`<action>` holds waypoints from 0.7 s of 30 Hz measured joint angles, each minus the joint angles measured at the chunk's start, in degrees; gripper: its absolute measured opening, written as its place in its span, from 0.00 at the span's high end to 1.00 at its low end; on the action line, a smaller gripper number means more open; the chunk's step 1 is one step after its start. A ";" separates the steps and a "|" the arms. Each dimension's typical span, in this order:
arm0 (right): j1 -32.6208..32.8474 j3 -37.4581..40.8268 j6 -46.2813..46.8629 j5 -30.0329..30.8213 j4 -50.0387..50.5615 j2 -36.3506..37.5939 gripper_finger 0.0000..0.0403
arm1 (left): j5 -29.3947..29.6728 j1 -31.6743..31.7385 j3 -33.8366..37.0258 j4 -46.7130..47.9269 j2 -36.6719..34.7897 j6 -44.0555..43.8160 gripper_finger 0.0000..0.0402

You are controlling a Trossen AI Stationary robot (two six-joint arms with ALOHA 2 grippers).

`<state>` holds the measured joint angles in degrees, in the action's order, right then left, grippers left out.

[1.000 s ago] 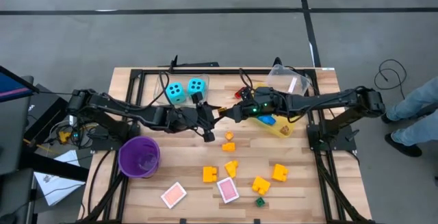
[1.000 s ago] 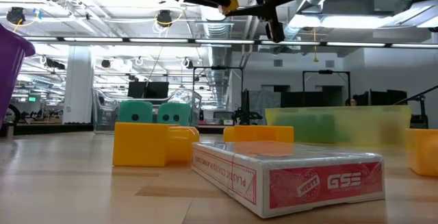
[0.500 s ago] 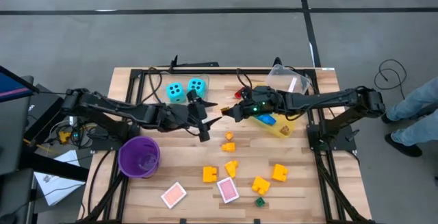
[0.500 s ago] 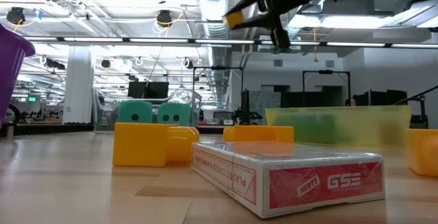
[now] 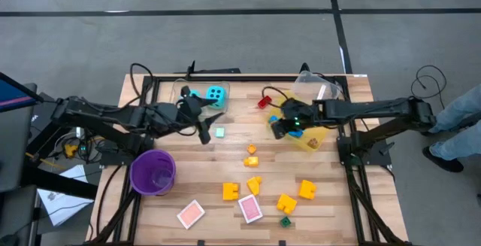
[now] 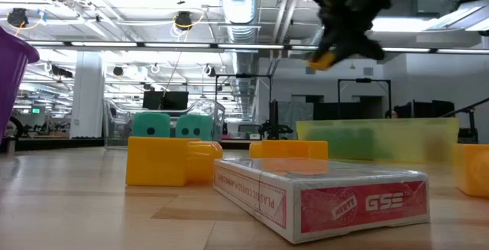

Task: Pick & Place Toys
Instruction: Put the yellow game piece into the yellow bin

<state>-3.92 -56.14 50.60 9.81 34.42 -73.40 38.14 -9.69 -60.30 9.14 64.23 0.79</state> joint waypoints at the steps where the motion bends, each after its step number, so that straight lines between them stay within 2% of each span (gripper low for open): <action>1: 0.39 -0.02 0.19 1.36 3.33 0.84 0.78 | 0.51 0.00 0.33 0.05 -0.33 -0.12 0.48; 10: 0.96 0.05 3.92 9.74 27.66 8.55 0.78 | 1.85 0.35 4.00 -0.53 -0.80 -6.51 0.54; 17: -2.21 0.18 4.73 11.27 36.91 14.64 0.78 | 1.83 0.37 5.10 -0.30 -0.07 -10.53 0.58; 21: -4.45 2.71 4.93 11.27 38.79 18.51 0.78 | 1.92 0.37 5.10 -0.65 -0.07 -10.72 0.59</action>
<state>-8.37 -53.43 55.52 21.07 73.21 -54.89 40.05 -9.32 -55.20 8.48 64.16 -9.93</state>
